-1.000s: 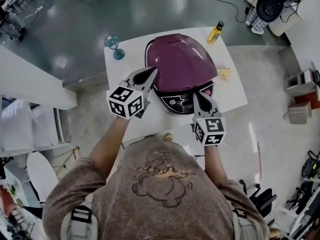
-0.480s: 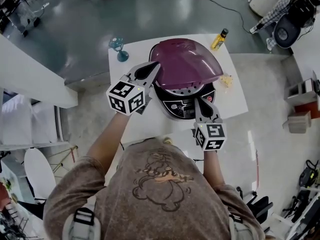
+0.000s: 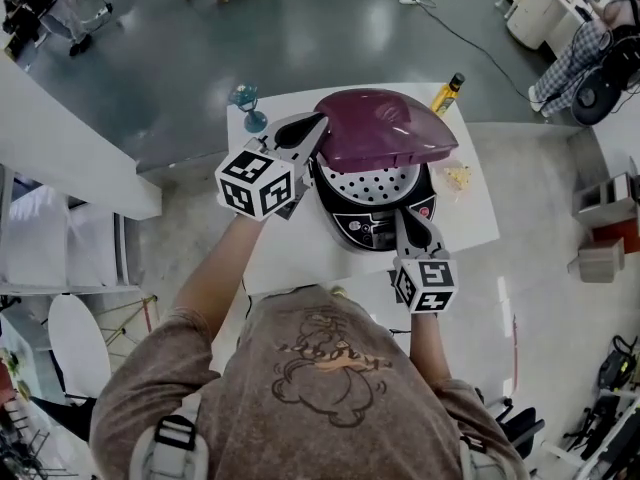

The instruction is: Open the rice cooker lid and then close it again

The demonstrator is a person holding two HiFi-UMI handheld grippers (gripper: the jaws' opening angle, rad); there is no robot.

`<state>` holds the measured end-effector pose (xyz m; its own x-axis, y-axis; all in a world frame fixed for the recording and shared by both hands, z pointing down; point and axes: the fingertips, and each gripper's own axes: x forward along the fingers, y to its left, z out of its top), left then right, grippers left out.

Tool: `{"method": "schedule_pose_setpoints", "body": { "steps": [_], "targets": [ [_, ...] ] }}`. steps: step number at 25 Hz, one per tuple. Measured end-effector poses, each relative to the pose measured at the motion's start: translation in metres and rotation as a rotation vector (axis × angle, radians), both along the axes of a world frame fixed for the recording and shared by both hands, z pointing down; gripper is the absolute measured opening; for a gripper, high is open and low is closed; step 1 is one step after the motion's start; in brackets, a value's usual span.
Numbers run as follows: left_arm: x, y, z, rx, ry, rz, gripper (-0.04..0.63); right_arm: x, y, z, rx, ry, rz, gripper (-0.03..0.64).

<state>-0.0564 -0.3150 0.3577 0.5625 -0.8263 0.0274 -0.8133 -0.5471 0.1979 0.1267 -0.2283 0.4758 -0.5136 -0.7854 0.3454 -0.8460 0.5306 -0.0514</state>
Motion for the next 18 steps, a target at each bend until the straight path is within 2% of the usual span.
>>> {"method": "schedule_pose_setpoints", "body": {
  "steps": [11, 18],
  "targets": [
    [-0.031, -0.032, -0.030, 0.052, 0.014, -0.061, 0.021, -0.001, 0.000, 0.000, -0.006, -0.007, -0.005, 0.005],
    [-0.039, -0.047, -0.036, 0.070, -0.017, -0.065, 0.021, -0.001, 0.001, 0.000, -0.010, -0.011, -0.006, 0.005]
  ]
}}
